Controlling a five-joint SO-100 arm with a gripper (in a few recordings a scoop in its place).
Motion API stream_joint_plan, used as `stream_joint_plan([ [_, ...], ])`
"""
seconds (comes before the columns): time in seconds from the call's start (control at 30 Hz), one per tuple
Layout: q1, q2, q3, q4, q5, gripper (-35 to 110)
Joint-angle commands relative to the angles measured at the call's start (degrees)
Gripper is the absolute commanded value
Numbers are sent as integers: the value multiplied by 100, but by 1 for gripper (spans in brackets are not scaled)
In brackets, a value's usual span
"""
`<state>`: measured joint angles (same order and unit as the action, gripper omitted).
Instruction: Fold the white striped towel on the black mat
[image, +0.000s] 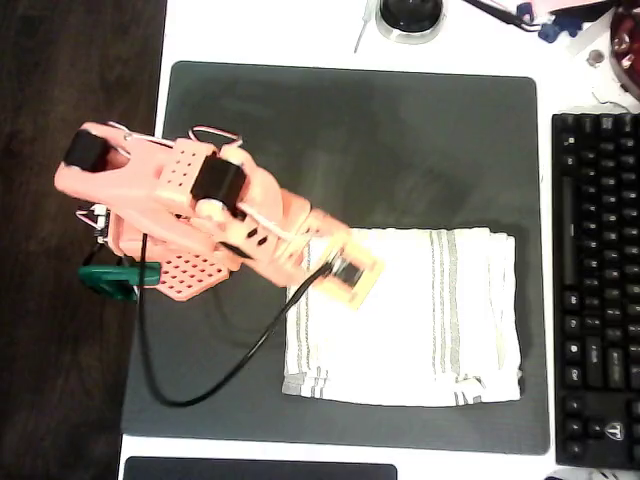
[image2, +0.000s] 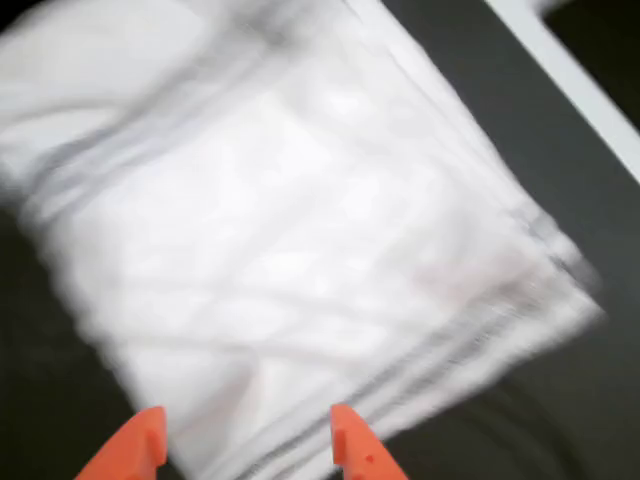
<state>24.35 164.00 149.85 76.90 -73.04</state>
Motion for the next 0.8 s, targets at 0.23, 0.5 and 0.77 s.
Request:
stream_joint_plan([
  [0.23, 1644, -1178, 747, -765, 70, 26],
  [0.5, 2109, -659, 1415, -659, 70, 29],
  [0.77, 1934, -176, 3050, -2540, 114, 22],
])
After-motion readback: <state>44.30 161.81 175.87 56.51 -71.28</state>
